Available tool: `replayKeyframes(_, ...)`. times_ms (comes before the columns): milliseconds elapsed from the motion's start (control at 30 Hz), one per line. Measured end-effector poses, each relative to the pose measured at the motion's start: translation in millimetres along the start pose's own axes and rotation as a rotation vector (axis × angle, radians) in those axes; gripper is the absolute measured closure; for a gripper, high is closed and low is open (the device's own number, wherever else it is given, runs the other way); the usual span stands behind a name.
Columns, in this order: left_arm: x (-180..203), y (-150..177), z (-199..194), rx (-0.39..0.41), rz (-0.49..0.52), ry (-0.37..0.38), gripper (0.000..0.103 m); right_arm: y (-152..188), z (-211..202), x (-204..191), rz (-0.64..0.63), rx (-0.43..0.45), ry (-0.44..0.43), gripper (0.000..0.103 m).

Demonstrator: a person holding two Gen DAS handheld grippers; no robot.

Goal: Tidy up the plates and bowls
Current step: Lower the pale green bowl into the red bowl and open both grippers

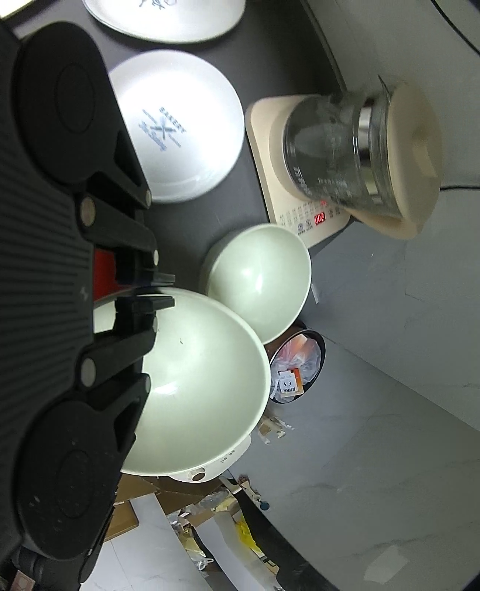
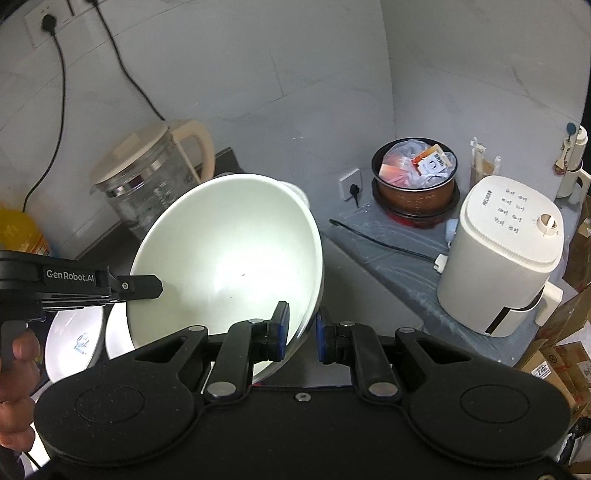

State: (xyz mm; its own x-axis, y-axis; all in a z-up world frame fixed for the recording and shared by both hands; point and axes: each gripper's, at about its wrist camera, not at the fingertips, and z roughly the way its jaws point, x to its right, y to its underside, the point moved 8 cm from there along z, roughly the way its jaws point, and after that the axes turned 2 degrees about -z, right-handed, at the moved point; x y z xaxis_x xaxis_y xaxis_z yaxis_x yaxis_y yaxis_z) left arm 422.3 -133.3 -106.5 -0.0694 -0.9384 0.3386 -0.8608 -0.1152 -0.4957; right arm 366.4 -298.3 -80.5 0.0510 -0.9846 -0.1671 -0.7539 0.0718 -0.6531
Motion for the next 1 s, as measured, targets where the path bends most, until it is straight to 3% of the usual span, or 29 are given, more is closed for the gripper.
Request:
replayKeyframes(467,-40,28,-25,-0.008,-0.043,-0.010,0.100,28,-3,-37,-0.037,-0.052,-0.013,0.088)
replayKeyframes(1000,-75,64,-27,-0.083,-0.077,-0.023,0.100,68,5,-57,-0.041,-0.135,-0.009,0.087)
